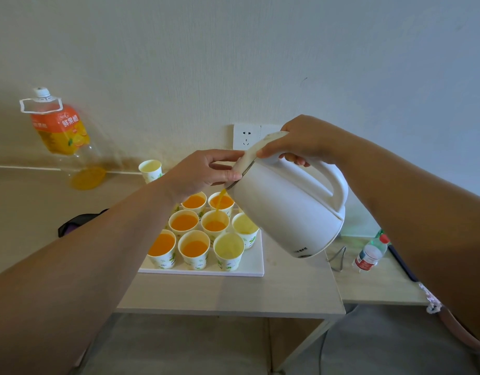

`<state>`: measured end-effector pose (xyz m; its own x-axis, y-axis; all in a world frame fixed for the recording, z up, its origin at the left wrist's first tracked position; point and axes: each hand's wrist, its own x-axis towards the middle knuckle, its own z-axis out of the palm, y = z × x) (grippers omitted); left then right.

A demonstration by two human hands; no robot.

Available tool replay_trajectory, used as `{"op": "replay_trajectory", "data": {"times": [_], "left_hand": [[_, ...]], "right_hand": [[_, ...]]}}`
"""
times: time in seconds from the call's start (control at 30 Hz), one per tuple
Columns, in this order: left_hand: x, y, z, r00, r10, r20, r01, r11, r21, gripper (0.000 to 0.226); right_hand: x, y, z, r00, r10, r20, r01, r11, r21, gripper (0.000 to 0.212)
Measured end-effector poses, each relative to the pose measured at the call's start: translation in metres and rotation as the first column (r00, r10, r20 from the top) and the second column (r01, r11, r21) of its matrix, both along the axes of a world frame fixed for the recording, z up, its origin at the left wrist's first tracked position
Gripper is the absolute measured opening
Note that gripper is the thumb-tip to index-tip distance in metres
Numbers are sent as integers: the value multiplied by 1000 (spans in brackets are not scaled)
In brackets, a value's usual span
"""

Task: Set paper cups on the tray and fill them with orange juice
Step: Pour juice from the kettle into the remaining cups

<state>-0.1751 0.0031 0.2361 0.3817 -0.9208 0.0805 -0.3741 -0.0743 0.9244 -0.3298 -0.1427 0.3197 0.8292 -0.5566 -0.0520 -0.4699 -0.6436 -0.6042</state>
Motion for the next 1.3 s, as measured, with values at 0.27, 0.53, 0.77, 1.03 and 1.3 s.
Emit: {"op": "replay_trajectory", "data": {"times": [0.27, 0.53, 0.77, 1.03, 1.3], "left_hand": [[2, 0, 1, 1000, -4, 15, 4, 1000, 1, 44], [3, -1, 0, 999, 6, 31, -6, 1000, 1, 44], [3, 0, 1, 999, -3, 43, 2, 1000, 6, 46], [2, 0, 2, 998, 0, 55, 0, 1000, -5, 43], [3, 2, 1, 998, 4, 58, -4, 1000, -2, 45]], "right_hand": [[2, 2, 1, 1000, 7, -8, -7, 1000, -20, 36], [1, 1, 2, 1000, 0, -11, 0, 1000, -21, 37], [0, 4, 4, 1000, -1, -10, 1, 999, -34, 37], [0, 4, 5, 1000, 0, -19, -1, 999, -47, 37], [0, 6, 5, 1000, -2, -19, 2, 999, -49, 37]]}}
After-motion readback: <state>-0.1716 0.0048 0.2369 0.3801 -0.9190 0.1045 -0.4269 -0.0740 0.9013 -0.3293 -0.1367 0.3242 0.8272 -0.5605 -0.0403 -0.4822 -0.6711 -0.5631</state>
